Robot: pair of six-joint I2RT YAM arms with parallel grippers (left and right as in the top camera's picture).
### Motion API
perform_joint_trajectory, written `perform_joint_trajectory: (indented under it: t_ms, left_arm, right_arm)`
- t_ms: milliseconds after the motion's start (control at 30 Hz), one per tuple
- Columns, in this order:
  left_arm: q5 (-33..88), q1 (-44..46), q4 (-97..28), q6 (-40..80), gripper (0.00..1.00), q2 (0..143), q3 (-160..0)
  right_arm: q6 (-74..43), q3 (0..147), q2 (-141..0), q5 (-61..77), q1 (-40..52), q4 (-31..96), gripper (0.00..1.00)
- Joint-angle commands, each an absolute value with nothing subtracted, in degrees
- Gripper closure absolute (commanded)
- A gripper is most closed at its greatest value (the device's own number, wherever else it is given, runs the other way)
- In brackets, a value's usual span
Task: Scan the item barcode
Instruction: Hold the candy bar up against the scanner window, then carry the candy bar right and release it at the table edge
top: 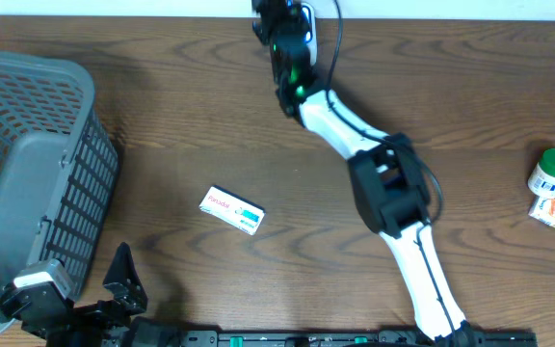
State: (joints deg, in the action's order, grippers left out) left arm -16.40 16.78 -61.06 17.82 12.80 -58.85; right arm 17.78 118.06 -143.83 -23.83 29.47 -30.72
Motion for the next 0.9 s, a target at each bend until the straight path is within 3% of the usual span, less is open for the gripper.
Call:
perform_joint_trajectory:
  t_ms: [0,200,467,633,867]
  left_arm:
    - [-16.10,16.80,-60.86,17.89,0.03,12.80,-59.02]
    - [-16.10,16.80,-60.86,17.89,0.03,12.80,-59.02]
    - [-16.10,16.80,-60.86,17.89,0.03,12.80,-59.02]
    - [-16.10,16.80,-60.86,17.89,0.03,12.80,-59.02]
    - [-16.10,16.80,-60.86,17.89,0.03,12.80,-59.02]
  right_arm:
    - [18.50,118.74,-131.07,-28.80,27.57,-23.20,0.99]
    - [17.08,118.72,-119.70,-40.84,20.43,3.99,0.99]
    - [12.01,118.56,-117.43,-47.44,0.71,35.05,0.99]
    - [8.43,115.61,-120.40,-44.23,-11.90,44.12,0.99]
    - [2.33,105.32,-121.75,-42.15,-23.88,44.42,0.99]
